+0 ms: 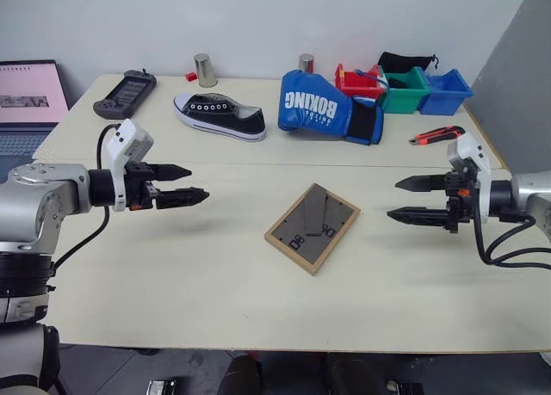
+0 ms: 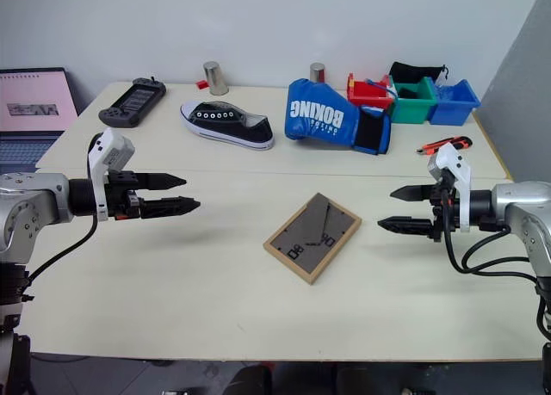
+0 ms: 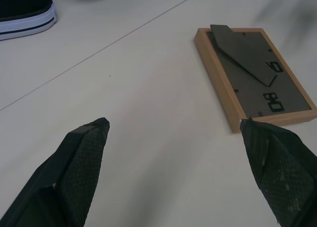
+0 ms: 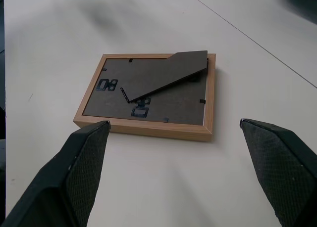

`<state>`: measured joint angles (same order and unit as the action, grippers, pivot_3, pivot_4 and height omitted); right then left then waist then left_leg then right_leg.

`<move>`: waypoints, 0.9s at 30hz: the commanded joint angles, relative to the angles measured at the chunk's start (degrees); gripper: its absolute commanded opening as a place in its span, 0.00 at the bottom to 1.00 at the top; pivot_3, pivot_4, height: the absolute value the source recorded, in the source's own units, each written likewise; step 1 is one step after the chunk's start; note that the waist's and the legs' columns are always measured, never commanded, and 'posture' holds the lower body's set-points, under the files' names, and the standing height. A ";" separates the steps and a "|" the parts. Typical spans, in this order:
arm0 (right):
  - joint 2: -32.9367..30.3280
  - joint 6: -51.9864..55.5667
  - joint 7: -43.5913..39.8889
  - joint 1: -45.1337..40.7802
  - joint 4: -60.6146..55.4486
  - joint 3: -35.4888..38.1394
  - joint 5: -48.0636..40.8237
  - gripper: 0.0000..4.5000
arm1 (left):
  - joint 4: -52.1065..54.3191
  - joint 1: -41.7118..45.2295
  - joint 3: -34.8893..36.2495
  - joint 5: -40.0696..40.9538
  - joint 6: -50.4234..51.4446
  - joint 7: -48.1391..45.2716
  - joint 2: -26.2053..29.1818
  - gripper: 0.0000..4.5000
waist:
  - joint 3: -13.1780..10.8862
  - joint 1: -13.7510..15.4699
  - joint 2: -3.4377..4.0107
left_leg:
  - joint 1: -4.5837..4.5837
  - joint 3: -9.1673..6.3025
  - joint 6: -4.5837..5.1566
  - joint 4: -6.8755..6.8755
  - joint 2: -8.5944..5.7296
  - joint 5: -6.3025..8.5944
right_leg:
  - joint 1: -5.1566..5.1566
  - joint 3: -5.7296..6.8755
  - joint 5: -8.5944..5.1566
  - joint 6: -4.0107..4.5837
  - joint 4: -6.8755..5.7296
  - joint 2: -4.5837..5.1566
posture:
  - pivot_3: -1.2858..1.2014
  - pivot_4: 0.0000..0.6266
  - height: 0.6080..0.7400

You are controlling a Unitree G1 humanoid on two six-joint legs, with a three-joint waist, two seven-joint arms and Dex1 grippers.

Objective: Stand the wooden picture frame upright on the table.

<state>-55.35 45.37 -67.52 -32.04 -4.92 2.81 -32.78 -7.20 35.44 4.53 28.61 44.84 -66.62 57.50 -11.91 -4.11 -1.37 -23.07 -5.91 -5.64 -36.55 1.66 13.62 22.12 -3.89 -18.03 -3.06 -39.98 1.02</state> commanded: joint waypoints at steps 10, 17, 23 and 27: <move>-0.48 -0.04 0.15 1.56 -3.10 1.85 -0.95 0.99 | 0.21 0.93 1.26 -0.25 0.71 1.79 0.28 1.00 | 0.00 0.01 0.00 | 0.00 0.00 0.00 -0.01 0.00 0.00 | 0.01 0.00 0.00 0.00 -0.01 0.00 | 0.52 0.24 1.00; -0.43 0.15 1.24 3.13 -4.12 2.37 -0.83 0.99 | 0.58 0.42 0.90 -0.22 0.90 1.57 0.15 1.00 | 0.00 0.02 0.00 | 0.00 0.00 0.00 -0.02 0.00 0.00 | 0.00 0.00 0.00 0.00 -0.02 0.00 | 0.52 0.24 1.00; -0.02 0.90 2.64 3.81 -4.60 3.07 -1.36 0.82 | -0.21 1.60 0.31 0.13 1.07 1.00 -0.72 0.91 | 0.00 0.03 0.00 | 0.00 0.01 0.00 -0.03 0.00 0.00 | 0.00 0.00 0.00 0.00 -0.02 0.00 | 0.52 0.24 1.00; -0.08 1.09 3.66 5.98 -5.43 3.75 -1.33 0.62 | -0.33 1.84 -0.05 0.20 0.28 0.09 -1.81 0.74 | 0.00 0.14 0.00 | 0.00 0.01 0.00 -0.04 0.00 0.00 | 0.00 0.00 0.00 0.00 -0.02 0.00 | 0.52 0.24 1.00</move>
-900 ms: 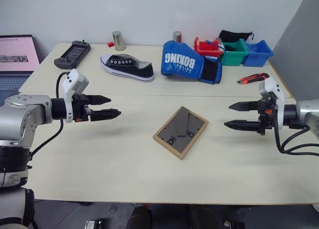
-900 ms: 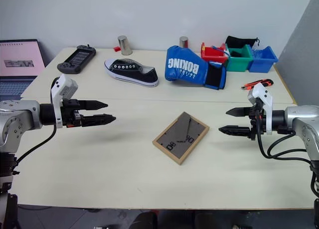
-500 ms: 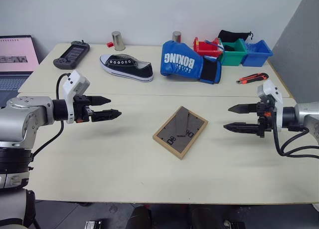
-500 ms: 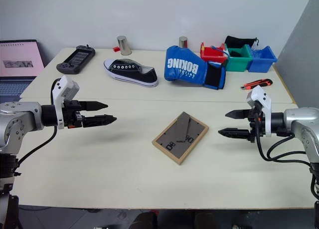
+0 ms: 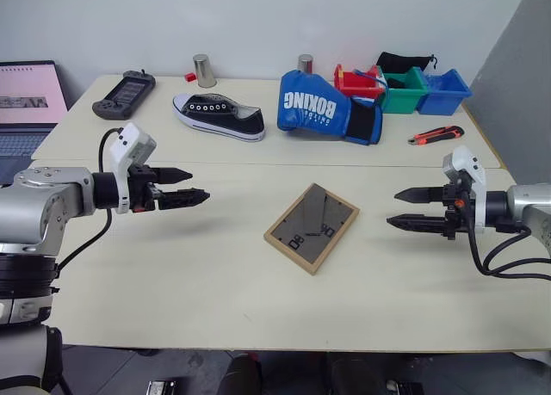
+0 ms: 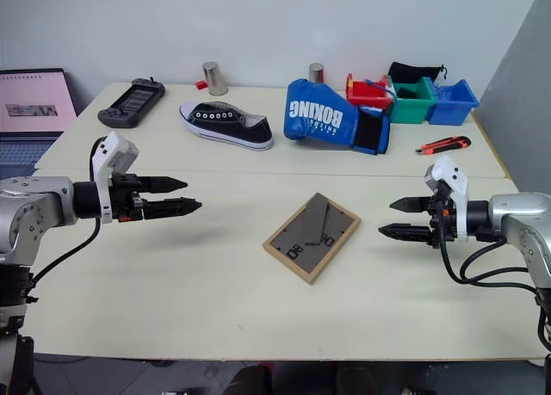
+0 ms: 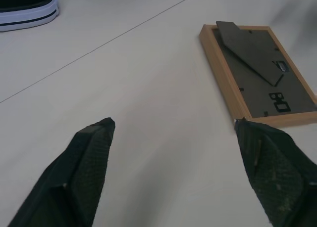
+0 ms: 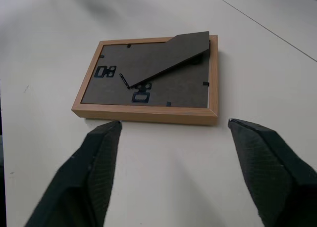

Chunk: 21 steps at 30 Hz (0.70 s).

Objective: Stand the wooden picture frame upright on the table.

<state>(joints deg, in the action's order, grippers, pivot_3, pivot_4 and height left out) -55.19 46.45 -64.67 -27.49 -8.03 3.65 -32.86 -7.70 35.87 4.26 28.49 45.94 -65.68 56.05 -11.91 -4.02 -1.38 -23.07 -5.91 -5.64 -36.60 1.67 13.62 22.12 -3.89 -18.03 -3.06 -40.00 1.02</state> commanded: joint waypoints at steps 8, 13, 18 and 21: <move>2.25 -0.70 5.43 7.36 -6.06 2.87 0.31 0.23 | -4.25 4.41 -7.35 -5.08 -7.17 -2.05 -6.91 0.38 | 0.01 0.67 -0.01 | 0.01 -0.02 0.00 -0.08 0.00 0.00 | -0.06 0.02 0.00 0.00 -0.02 -0.01 | 0.52 0.24 1.00; 5.52 -0.91 10.47 8.64 -6.56 2.85 1.61 0.00 | -10.83 7.31 -11.92 -9.39 -13.38 -3.17 -12.65 0.12 | 0.01 0.82 -0.02 | -0.08 -0.01 0.00 -0.17 -0.04 0.00 | -0.02 -0.01 0.01 -0.01 -0.03 0.00 | 0.52 0.24 1.00; 9.22 -2.00 15.53 8.77 -6.60 0.02 4.77 0.00 | -17.64 10.57 -13.73 -12.29 -18.20 -2.65 -19.10 0.01 | 0.02 0.84 -0.03 | -0.09 -0.07 0.00 -0.24 -0.03 0.00 | -0.03 0.05 0.01 -0.01 -0.08 0.00 | 0.52 0.24 1.00; 10.70 -5.68 19.92 8.85 -4.58 -3.66 11.18 0.00 | -20.42 11.13 -15.00 -14.34 -20.94 -2.91 -22.12 0.01 | 0.02 0.76 -0.03 | -0.09 -0.06 0.00 -0.25 -0.04 0.00 | -0.04 0.04 0.01 0.00 -0.08 0.00 | 0.52 0.24 1.00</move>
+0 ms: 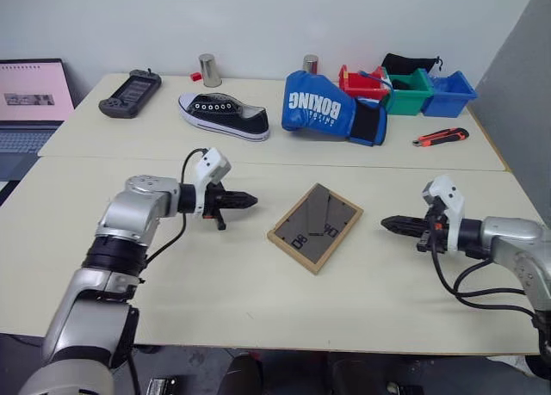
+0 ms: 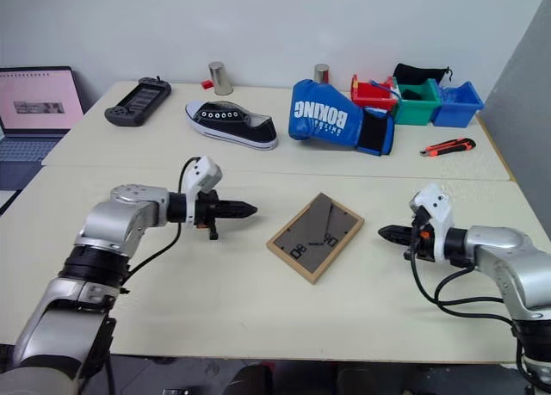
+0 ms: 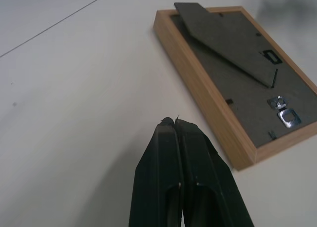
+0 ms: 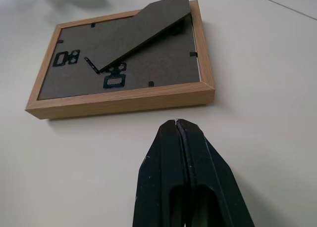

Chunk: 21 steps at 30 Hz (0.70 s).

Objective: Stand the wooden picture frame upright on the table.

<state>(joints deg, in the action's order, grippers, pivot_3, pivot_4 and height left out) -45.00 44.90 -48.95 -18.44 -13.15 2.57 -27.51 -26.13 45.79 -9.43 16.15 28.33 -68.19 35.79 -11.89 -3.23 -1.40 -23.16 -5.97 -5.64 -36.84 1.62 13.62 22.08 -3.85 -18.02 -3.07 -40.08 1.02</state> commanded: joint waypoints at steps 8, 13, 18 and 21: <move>6.48 -10.12 9.85 -3.91 7.60 -9.96 15.66 0.00 | -4.12 -0.14 -6.46 -8.01 -8.20 -0.98 -6.87 0.01 | 0.00 -0.55 0.00 | 0.01 0.00 0.00 0.00 -0.01 0.00 | 0.02 -0.02 0.00 0.00 -0.03 0.00 | 0.52 0.24 1.00; 12.67 -14.16 11.66 -9.77 14.41 -12.08 18.55 0.00 | 0.36 -1.88 -6.97 -8.16 -6.69 -1.42 -7.53 0.01 | 0.00 -0.78 0.00 | 0.08 -0.02 0.00 -0.01 -0.01 -0.01 | 0.00 -0.02 0.00 0.00 -0.15 0.00 | 0.52 0.24 1.00; 17.75 -16.68 11.40 -14.05 19.01 -13.54 19.97 0.00 | 7.72 -4.62 -5.82 -6.98 -2.74 -2.23 -5.29 0.01 | 0.00 -0.82 0.00 | 0.06 -0.04 0.00 0.00 -0.05 -0.01 | 0.01 -0.03 0.00 0.00 -0.15 0.02 | 0.52 0.24 1.00; 20.20 -17.27 11.46 -15.36 20.13 -13.85 20.29 0.00 | 13.61 -6.89 -4.73 -5.80 0.68 -2.04 -3.67 0.01 | 0.00 -1.05 0.00 | 0.06 -0.07 0.00 0.01 -0.05 -0.01 | 0.01 -0.01 0.00 0.01 -0.18 0.02 | 0.52 0.24 1.00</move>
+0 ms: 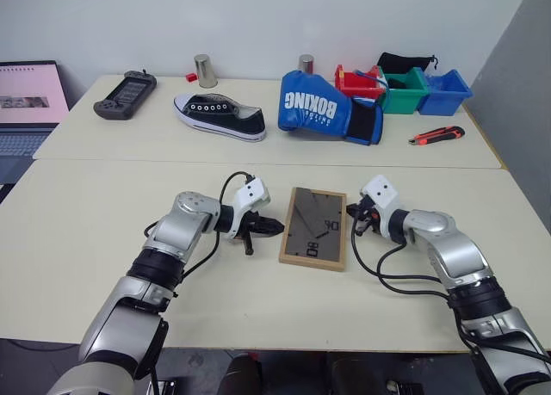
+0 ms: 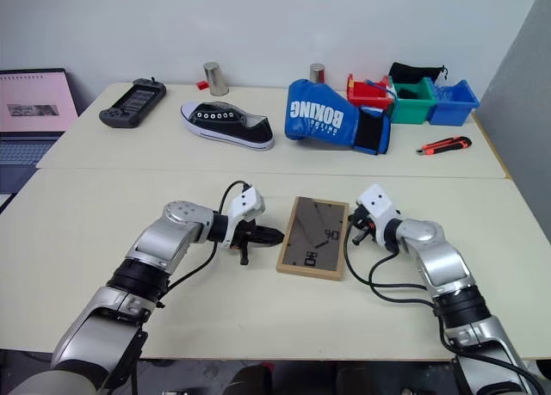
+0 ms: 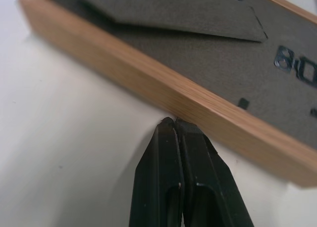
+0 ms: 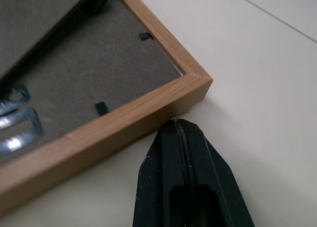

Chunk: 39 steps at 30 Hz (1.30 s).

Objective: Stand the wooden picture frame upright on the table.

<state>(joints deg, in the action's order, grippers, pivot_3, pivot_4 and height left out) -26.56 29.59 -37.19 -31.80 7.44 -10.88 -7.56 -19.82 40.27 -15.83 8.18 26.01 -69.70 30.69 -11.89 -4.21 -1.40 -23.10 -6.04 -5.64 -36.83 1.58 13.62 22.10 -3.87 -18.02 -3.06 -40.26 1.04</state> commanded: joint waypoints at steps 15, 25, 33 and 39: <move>-8.35 -0.48 -8.74 4.58 -7.47 0.21 1.22 0.00 | 18.35 -9.63 6.90 4.93 9.92 5.23 7.48 0.01 | 0.00 0.20 0.00 | 0.02 -0.04 0.01 -0.03 -0.06 0.00 | -0.02 0.00 0.00 0.00 -0.09 0.03 | 0.52 0.24 1.00; -6.37 8.04 -12.09 5.24 -17.03 -1.35 -4.28 0.00 | 21.37 -10.28 4.92 6.38 12.81 5.77 7.03 0.01 | 0.00 -0.06 0.00 | 0.06 -0.03 0.00 -0.02 0.02 0.00 | -0.03 0.00 0.00 0.00 -0.10 -0.02 | 0.52 0.24 1.00; -2.13 8.27 -10.55 4.30 -16.19 -3.11 -3.56 0.00 | 18.70 -8.56 5.23 5.25 11.19 8.13 5.76 0.01 | 0.00 -0.31 0.00 | 0.07 -0.03 0.00 -0.02 0.03 0.00 | -0.02 0.00 -0.01 0.00 -0.11 -0.03 | 0.52 0.24 1.00; 0.00 8.85 -10.17 3.61 -16.58 -4.28 -3.31 0.00 | 17.29 -8.20 6.86 5.17 11.08 8.37 7.88 0.01 | 0.00 -0.53 0.00 | 0.08 -0.03 0.01 -0.01 0.03 0.00 | -0.02 0.01 -0.01 0.00 -0.13 -0.04 | 0.52 0.24 1.00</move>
<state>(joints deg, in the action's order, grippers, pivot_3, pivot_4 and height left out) -28.05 38.70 -47.08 -26.60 -7.08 -13.65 -10.02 -3.16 30.80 -10.77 13.13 38.24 -61.49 37.87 -11.89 -4.73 -1.40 -23.01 -6.07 -5.63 -36.84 1.63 13.62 22.08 -3.87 -18.02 -3.06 -40.39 0.98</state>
